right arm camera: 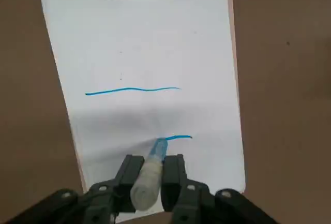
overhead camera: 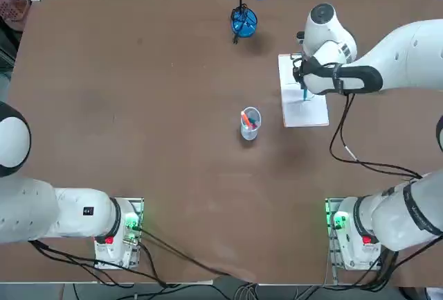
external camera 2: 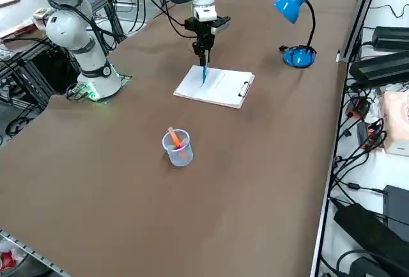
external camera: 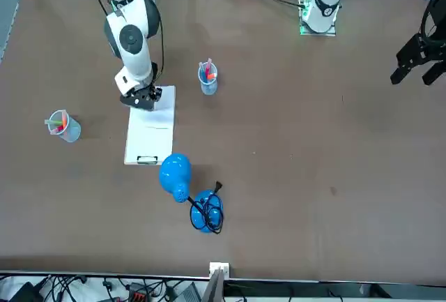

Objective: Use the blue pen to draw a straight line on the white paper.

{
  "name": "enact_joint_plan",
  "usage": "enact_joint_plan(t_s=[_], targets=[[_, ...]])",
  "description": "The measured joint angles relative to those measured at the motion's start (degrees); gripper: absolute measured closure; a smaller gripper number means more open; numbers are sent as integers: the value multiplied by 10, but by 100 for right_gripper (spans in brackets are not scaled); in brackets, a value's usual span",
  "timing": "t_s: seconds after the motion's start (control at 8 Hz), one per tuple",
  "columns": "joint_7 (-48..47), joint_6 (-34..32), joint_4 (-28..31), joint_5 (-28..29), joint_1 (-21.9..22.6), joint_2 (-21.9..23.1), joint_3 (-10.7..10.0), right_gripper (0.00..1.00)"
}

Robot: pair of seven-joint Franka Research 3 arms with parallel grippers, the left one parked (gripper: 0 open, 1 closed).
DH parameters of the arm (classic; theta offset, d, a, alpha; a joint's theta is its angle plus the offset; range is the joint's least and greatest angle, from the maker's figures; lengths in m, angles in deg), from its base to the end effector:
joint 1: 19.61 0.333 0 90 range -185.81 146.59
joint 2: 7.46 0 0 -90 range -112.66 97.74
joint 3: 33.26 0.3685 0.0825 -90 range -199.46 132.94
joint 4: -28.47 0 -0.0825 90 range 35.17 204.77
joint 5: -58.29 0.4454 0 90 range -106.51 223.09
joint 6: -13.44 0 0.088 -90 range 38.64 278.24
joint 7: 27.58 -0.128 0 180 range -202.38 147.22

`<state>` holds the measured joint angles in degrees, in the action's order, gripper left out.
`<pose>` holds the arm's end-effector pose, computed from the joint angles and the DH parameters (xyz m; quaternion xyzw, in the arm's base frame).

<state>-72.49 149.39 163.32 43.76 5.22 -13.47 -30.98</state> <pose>0.4863 0.2419 0.2629 0.9939 -0.0599 0.0140 0.0911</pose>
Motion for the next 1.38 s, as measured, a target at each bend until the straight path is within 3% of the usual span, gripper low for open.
enact_joint_plan(t_s=[1.12,1.38], targets=[[-47,17,-17,0,37,-14,0,83],[-45,-39,-48,1,39,-15,0,83]])
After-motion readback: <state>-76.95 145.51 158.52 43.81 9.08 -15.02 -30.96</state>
